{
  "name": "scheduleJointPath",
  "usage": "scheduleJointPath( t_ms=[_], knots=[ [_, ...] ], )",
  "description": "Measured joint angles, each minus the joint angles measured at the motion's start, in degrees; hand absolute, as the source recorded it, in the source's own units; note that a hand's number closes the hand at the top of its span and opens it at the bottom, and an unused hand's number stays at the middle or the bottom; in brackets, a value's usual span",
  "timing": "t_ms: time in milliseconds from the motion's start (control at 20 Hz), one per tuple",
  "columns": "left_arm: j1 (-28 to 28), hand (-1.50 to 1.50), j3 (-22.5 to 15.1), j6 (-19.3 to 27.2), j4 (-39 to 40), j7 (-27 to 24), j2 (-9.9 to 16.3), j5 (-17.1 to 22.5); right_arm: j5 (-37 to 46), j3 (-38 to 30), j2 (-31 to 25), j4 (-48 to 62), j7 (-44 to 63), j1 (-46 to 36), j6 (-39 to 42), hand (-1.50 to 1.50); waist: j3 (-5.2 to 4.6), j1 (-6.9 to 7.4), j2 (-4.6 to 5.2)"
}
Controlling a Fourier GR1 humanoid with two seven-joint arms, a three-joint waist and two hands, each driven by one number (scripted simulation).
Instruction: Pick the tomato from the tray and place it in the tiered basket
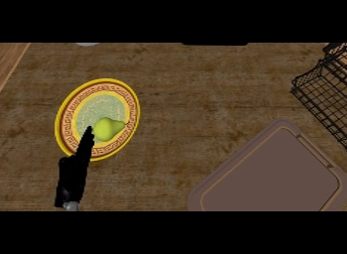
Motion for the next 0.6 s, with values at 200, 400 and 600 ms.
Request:
scheduleJointPath(
  t_ms=[200,400,600],
  knots=[
    [-0.3,0.0,0.5,-0.7,0.8,-0.8,0.2,0.3,2.5,3.6,1.1,9.0,-3.7,-3.8,-3.6,1.5,0.0,0.2,0.05],
    [-0.3,0.0,0.3,-0.9,0.5,-0.5,0.0,0.1,5.4,6.5,2.0,17.3,-5.4,-8.0,-6.9,1.5,-0.01,0.26,0.06],
    [0.5,0.0,0.4,-1.3,-0.8,0.3,0.3,0.1,7.2,7.4,3.7,24.7,-7.2,-10.8,-11.1,1.5,-0.01,0.21,0.08]
  ],
)
